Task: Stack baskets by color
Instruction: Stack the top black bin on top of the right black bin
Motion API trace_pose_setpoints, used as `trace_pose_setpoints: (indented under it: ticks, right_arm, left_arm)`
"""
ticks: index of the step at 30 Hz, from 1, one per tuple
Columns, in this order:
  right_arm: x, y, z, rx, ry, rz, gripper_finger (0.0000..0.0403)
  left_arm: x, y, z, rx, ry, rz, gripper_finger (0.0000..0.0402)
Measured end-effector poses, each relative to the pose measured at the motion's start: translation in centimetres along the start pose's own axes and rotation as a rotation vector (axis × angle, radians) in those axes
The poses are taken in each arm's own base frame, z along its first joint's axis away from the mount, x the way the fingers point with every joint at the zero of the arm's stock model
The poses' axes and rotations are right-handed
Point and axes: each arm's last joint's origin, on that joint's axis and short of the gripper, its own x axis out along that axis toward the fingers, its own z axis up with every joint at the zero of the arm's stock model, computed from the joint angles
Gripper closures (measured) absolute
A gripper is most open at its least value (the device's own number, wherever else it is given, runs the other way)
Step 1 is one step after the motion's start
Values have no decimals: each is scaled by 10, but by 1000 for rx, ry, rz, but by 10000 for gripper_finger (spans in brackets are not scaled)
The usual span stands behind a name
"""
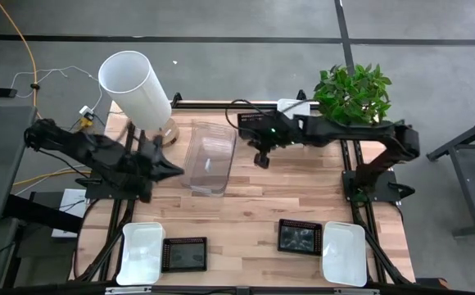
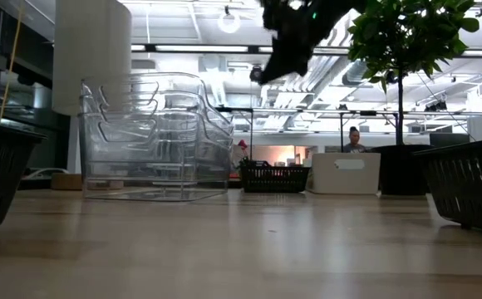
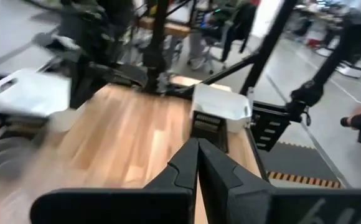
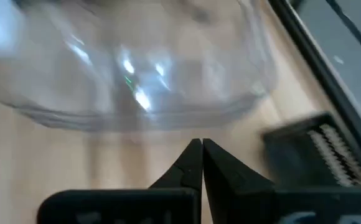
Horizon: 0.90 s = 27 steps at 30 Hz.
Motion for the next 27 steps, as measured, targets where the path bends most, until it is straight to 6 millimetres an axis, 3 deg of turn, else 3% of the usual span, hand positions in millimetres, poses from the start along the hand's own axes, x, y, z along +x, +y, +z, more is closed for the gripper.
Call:
trace_pose_setpoints:
  ticks: [6,12,27]
  right_arm:
    - [-15,43,-5,46,-153,164,403]
    - [-24,73,-6,31,-196,197,403]
    - [-26,82,-7,95,-182,240,403]
  left_arm:
    - [35,0,-33,34,-215,-55,401]
    - [48,14,-56,-12,-338,-40,401]
    - [50,21,-56,-21,-329,-62,401]
